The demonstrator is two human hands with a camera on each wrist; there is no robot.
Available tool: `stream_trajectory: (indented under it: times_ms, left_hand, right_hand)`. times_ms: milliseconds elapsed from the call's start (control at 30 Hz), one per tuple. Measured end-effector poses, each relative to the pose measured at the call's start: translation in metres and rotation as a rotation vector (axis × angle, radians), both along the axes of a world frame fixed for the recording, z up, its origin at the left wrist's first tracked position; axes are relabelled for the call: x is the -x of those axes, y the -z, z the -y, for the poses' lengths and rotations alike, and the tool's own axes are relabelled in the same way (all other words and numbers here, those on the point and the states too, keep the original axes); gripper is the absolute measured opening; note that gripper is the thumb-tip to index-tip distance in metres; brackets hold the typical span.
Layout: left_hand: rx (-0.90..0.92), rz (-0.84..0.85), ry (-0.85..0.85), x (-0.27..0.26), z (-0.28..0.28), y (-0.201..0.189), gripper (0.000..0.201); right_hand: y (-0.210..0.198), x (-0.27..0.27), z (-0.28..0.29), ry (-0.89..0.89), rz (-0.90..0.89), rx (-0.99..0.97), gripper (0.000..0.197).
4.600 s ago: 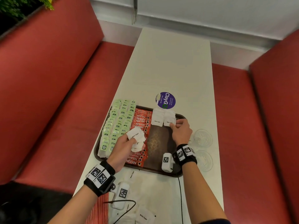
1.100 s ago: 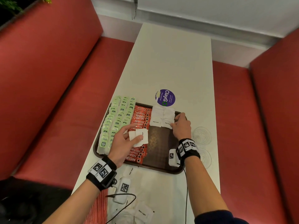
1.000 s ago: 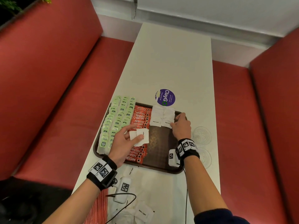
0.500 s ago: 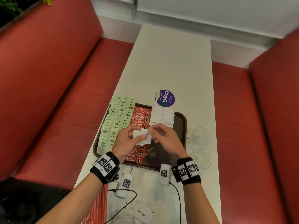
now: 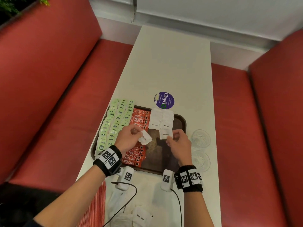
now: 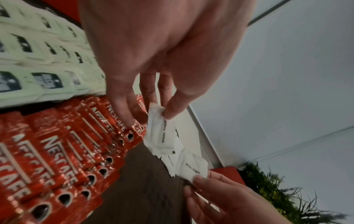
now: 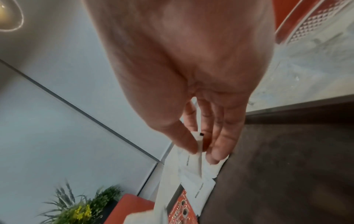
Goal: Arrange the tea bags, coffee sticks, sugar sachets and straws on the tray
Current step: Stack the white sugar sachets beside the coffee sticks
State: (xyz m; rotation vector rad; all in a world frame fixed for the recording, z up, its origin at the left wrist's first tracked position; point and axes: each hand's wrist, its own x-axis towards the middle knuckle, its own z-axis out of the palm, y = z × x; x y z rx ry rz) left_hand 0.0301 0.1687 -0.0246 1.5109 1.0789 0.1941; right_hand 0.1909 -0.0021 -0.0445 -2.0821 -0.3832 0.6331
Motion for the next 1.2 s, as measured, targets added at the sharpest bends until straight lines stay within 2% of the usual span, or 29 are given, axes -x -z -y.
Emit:
stream_trajectory:
  times_ms: [67,200,400,533,767,967,1033,1100,1133,1200]
  left_hand:
    - [-0.083,-0.029,0.022,-0.009,-0.002,0.000,0.011]
    - [-0.139,-0.030,0.044,-0.025,-0.007,-0.002,0.009]
    - [-0.269,-0.051,0.211,-0.042,-0.017,-0.005,0.007]
    - [-0.277,-0.065,0.281,-0.051,-0.030,-0.010,0.008]
    - [-0.301,-0.032,0.385,-0.056,-0.046,-0.007,0.016]
    - [-0.283,-0.005,0.393,-0.062,-0.052,-0.005,0.029]
    - [-0.297,0.006,0.404,-0.064,-0.052,-0.006,0.027]
    - [-0.312,-0.003,0.404,-0.066,-0.051,-0.007,0.024]
    - [-0.317,-0.003,0.402,-0.066,-0.051,-0.007,0.023]
    - [-0.332,0.012,0.407,-0.068,-0.049,-0.006,0.023]
  right_hand:
    - [0.002,-0.003,0.000,0.041,0.070,0.041,0.016]
    - [0.001,-0.005,-0.008,0.138,0.136,0.054,0.017]
    - [0.013,-0.004,-0.031,0.232,0.130,0.072,0.019]
    - [0.026,-0.004,-0.042,0.274,0.117,0.068,0.015]
    - [0.035,-0.006,-0.046,0.165,0.211,0.193,0.012]
    - [0.031,0.000,-0.042,0.077,0.301,0.290,0.013]
    - [0.027,0.001,-0.042,0.075,0.326,0.261,0.016]
    - [0.020,0.001,-0.043,0.028,0.343,0.144,0.015]
    - [0.016,0.001,-0.044,-0.003,0.315,0.055,0.014]
    - [0.003,0.003,-0.045,-0.028,0.142,-0.104,0.015]
